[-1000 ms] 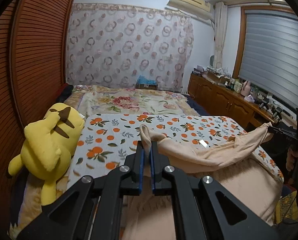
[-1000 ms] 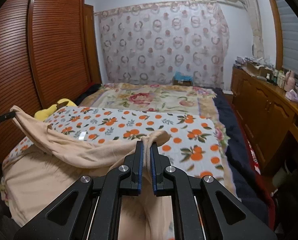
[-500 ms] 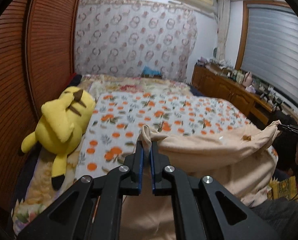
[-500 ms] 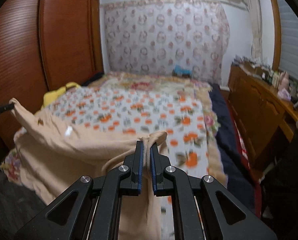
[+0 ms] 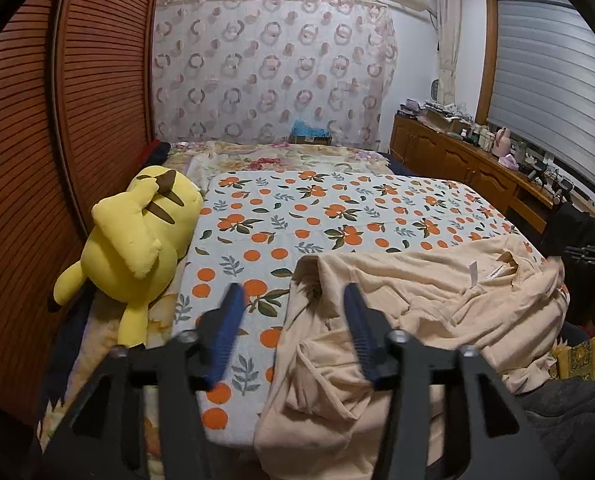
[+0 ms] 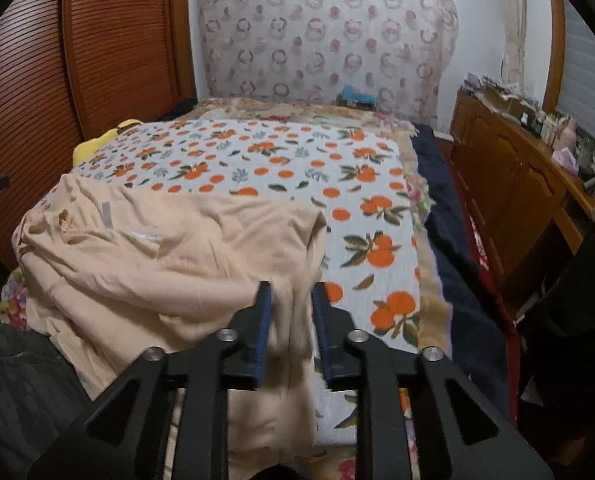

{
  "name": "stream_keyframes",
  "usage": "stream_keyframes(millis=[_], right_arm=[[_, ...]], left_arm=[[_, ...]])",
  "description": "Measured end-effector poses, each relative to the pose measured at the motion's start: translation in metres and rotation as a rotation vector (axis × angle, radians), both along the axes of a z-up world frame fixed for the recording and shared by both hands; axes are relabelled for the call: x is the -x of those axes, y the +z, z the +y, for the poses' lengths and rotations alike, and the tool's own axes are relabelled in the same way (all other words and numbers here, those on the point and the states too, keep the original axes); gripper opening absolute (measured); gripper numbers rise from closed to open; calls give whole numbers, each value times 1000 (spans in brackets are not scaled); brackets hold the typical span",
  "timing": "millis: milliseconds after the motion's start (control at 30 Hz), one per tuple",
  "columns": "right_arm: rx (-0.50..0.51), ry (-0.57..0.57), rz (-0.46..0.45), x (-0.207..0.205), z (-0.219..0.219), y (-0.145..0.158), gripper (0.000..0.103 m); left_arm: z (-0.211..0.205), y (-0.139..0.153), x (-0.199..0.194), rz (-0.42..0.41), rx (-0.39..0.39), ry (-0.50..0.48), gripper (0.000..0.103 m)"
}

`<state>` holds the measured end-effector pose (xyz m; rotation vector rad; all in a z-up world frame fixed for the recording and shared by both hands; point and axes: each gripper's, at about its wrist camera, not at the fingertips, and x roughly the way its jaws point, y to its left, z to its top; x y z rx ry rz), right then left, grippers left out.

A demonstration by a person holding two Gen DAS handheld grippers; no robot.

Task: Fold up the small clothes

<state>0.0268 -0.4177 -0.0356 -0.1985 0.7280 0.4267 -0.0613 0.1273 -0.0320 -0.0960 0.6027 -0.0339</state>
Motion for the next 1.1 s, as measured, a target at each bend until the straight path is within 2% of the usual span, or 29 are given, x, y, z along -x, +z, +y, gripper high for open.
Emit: stream_keyframes(millis=[67,267,433,633,967,1100], right_arm=[[10,-2,-17,-1,1,6,40],[16,9,-64,-22,11,17,52],[-28,15,-13,-63,21,2,54],[-11,9,67,-104,33,-29,55],[7,9,143,-124,36,-49,57],[-7,33,171,-124,37,-54,57]], left_arm=[[1,-1,-8,9,17,-15,59],[1,-9,-44,48,17,-23,59],[2,-23,-78,115,2,-28,59],[-7,-38,-105,187,27,-77,59],[-13,-65,-134,285,36,-93,59],[-10,-69,-135,289,56,-103,59]])
